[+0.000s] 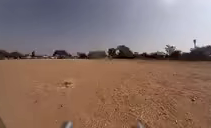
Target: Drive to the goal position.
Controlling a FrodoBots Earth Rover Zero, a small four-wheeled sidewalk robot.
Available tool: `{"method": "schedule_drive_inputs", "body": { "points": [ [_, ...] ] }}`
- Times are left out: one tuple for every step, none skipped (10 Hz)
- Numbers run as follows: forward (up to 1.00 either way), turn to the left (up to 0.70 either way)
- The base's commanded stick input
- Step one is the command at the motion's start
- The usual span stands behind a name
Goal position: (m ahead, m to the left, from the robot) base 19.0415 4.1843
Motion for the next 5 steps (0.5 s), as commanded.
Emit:
{"method": "schedule_drive_inputs", "body": {
  "points": [
    [0.7,0.0],
    [0.7,0.0],
    [0.7,0.0],
    [0.7,0.0],
    [0.7,0.0]
  ]
}}
